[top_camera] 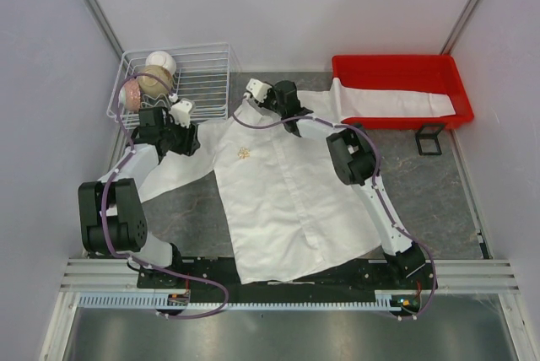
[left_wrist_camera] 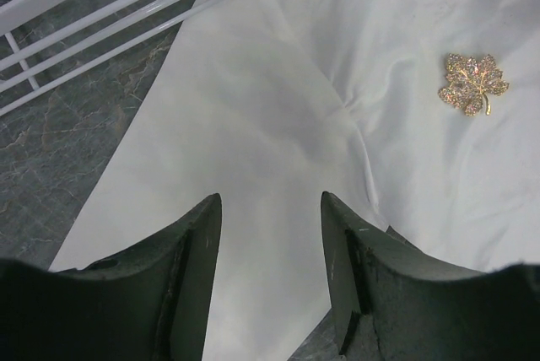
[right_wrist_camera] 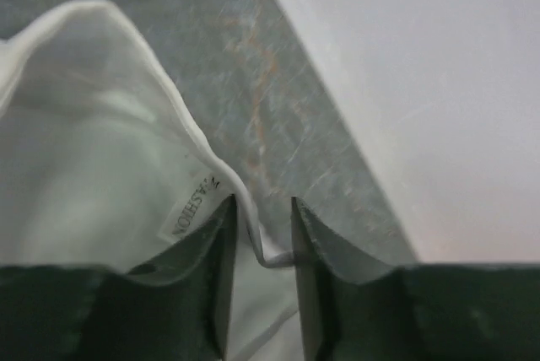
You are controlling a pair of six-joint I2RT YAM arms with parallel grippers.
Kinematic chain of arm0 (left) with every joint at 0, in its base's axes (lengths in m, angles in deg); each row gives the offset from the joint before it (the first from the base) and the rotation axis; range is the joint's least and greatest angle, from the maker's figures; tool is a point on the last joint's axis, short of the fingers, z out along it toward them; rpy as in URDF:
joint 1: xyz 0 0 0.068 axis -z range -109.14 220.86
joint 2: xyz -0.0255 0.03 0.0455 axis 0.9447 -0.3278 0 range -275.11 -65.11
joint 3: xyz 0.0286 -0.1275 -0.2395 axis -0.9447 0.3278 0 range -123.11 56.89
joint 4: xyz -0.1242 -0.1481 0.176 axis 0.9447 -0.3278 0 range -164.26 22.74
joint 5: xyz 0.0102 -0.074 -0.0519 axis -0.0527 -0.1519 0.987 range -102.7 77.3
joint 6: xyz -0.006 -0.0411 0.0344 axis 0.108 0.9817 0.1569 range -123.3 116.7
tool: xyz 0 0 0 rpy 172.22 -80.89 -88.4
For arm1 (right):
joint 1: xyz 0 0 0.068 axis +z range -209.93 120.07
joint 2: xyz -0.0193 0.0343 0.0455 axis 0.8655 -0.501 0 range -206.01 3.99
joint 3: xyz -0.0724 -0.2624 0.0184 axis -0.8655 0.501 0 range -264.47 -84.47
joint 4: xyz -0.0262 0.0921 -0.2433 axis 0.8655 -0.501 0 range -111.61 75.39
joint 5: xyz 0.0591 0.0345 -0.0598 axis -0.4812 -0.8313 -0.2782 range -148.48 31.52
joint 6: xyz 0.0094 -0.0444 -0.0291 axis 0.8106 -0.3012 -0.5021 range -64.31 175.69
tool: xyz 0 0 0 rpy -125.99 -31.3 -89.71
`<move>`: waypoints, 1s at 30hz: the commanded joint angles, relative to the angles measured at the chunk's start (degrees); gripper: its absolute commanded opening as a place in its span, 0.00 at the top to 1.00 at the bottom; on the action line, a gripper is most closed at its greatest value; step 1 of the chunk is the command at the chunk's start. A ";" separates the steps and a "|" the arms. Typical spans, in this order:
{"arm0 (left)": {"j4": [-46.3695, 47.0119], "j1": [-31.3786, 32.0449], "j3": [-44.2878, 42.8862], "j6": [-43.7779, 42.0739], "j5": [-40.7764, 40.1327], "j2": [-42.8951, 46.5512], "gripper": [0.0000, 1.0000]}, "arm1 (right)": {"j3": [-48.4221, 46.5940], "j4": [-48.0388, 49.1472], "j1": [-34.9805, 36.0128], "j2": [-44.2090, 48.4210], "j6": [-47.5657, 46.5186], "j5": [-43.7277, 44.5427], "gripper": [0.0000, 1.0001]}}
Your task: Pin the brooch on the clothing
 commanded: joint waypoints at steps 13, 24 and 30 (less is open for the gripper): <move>-5.67 -2.59 -0.29 -3.54 -4.52 -2.92 0.45 | 0.75 -14.66 -0.97 18.12 4.33 0.98 0.10; -10.86 -2.85 -3.01 -6.09 -10.67 -8.90 0.53 | 15.96 -49.03 -2.11 33.52 4.32 -7.01 0.10; -13.07 -3.90 -0.91 -8.46 -13.05 -8.38 0.55 | 27.64 -57.39 -3.60 38.18 8.72 -9.13 0.14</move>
